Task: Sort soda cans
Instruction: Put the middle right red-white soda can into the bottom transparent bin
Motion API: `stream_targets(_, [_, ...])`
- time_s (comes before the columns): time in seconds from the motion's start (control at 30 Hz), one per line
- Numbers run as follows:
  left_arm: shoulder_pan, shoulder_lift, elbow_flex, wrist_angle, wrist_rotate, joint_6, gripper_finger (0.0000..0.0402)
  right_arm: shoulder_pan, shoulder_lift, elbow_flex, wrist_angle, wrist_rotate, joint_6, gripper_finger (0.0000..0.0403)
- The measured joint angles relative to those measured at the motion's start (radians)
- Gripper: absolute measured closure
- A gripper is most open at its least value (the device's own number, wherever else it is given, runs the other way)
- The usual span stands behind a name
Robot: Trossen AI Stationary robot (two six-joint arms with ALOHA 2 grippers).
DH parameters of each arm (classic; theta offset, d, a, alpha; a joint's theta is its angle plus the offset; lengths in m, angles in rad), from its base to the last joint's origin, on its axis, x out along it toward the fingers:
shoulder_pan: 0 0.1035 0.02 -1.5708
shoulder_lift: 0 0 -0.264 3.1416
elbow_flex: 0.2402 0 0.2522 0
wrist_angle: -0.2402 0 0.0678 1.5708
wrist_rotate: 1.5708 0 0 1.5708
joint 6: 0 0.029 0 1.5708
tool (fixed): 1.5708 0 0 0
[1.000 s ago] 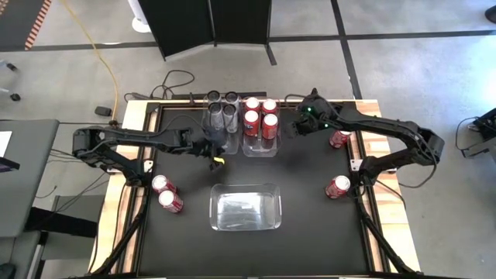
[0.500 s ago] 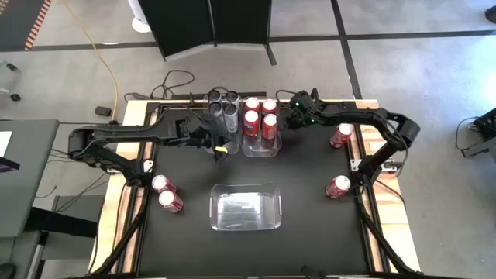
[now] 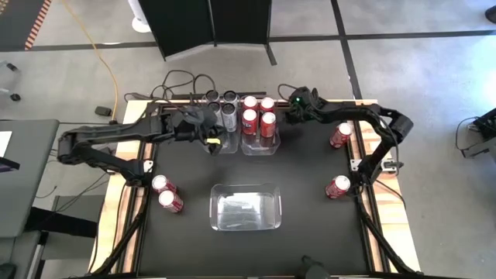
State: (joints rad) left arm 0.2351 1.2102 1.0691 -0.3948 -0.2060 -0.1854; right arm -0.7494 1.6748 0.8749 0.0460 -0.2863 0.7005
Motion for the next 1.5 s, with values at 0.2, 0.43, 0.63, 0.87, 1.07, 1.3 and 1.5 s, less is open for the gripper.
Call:
stream_targets(0.2, [-0.004,-0.039,0.000,-0.022,0.001,-0.031,0.0401,-0.005,-0.041,0.003,-0.022,0.000,-0.018,0.0395])
stream_targets(0.43, [-0.039,-0.159,0.000,-0.195,-0.007,-0.156,0.0401,0.033,-0.227,0.004,-0.164,0.057,0.006,0.0394])
stream_targets(0.63, [-0.093,-0.198,0.000,-0.484,-0.033,-0.402,0.0401,0.135,-0.421,0.004,-0.207,0.077,0.006,0.0394])
stream_targets(0.87, [-0.217,-0.137,0.000,-0.518,-0.030,-0.399,0.0401,0.341,-0.557,0.004,-0.321,0.139,0.051,0.0394])
stream_targets(1.07, [-0.273,-0.088,0.000,-0.507,-0.028,-0.402,0.0401,0.535,-0.621,0.004,-0.653,0.271,0.147,0.0394])
stream_targets(1.3, [-0.282,-0.052,0.000,-0.456,0.001,-0.355,0.0401,0.722,-0.666,0.003,-0.944,0.288,0.311,0.0374])
stream_targets(1.5, [-0.281,-0.022,0.000,-0.413,0.017,-0.392,0.0363,0.811,-0.709,0.007,-0.986,0.246,0.369,0.0298])
